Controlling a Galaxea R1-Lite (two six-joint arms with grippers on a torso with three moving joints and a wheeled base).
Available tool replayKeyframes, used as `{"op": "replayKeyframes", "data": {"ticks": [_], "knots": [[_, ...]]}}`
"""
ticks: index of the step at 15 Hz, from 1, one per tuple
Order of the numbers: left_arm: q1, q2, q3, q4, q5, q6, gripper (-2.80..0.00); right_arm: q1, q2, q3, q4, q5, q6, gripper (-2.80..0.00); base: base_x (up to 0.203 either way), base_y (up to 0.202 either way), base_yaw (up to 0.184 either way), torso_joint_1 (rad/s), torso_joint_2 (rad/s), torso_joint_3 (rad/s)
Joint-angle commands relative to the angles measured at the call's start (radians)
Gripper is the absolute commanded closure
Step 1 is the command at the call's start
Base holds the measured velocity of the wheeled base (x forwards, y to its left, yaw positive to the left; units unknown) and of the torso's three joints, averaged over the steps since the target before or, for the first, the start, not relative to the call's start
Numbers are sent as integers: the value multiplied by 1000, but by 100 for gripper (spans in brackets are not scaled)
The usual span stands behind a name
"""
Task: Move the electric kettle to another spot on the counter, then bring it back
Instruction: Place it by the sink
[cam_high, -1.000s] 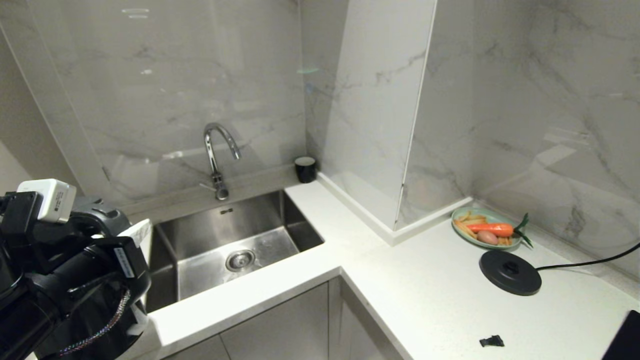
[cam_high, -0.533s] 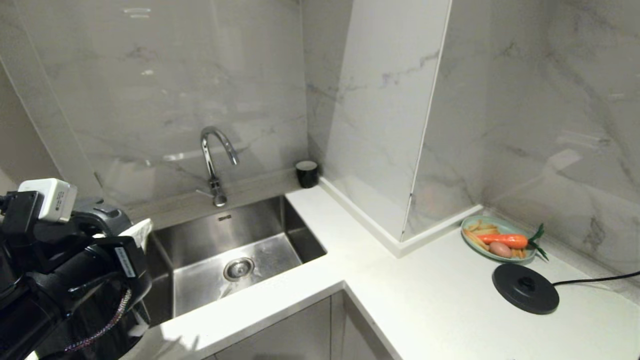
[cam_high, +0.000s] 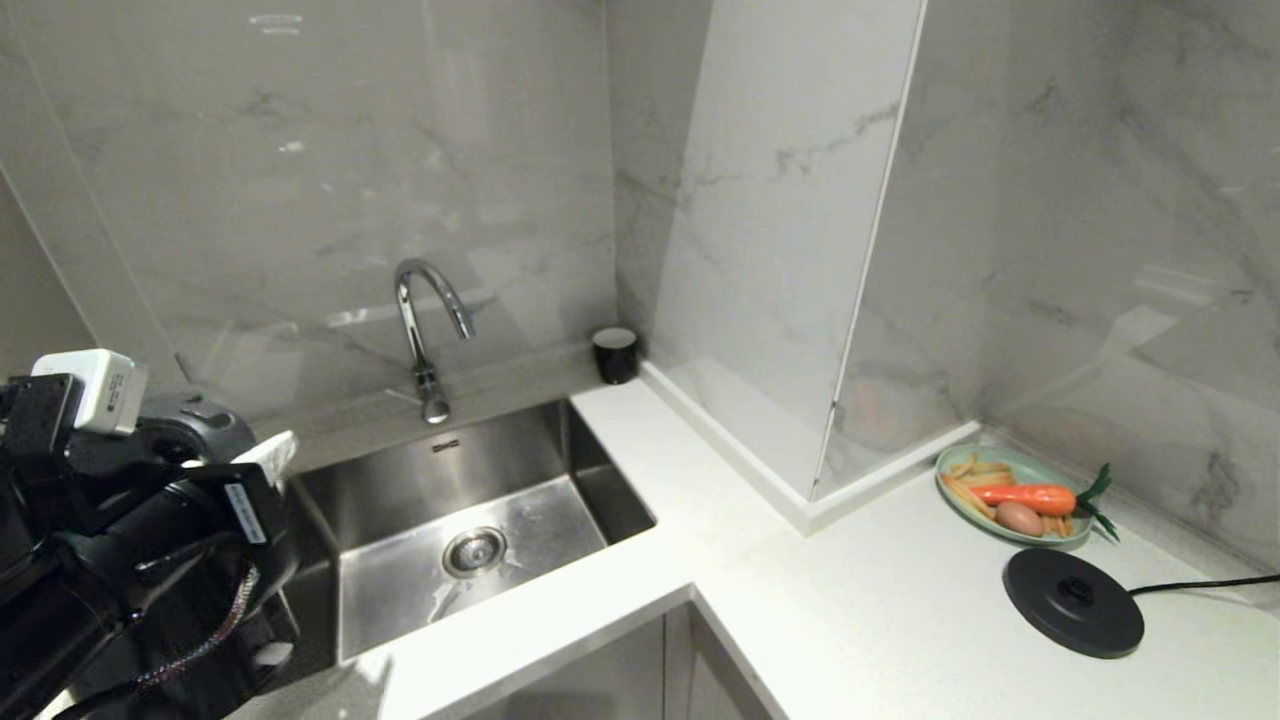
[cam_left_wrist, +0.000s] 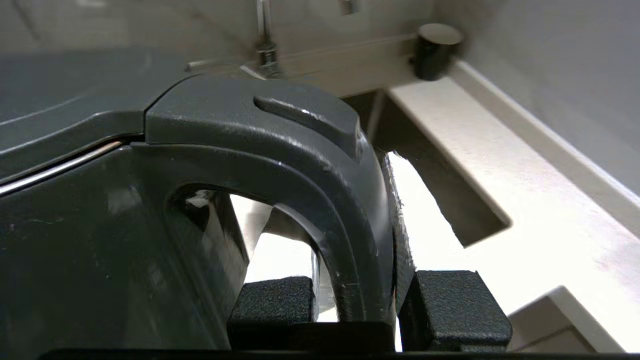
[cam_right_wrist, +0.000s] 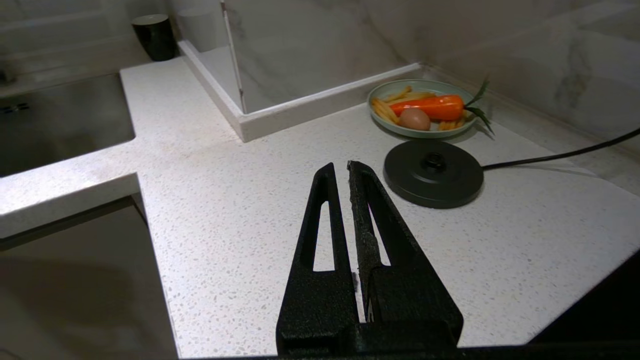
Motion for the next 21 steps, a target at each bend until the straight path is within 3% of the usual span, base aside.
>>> {"op": "replayKeyframes", "data": {"ticks": [1,3,8,11,15,21], "knots": [[83,68,-24,-8,1,0,0,0,0,0,0,0,0,0,0,0,0,0,0,0],[144,116,-36,-33,-9,-3,0,0,1,0,0,0,0,0,0,0,0,0,0,0],[272,291,-54,-181,-118,-1,0,0,0,0,0,0,0,0,0,0,0,0,0,0],[318,466,-106,-286,-128,0,0,0,0,0,0,0,0,0,0,0,0,0,0,0],[373,678,-130,-520,-130,12,0,0,0,0,0,0,0,0,0,0,0,0,0,0],[439,825,-129,-671,-132,31,0,0,0,0,0,1,1,0,0,0,0,0,0,0]]}}
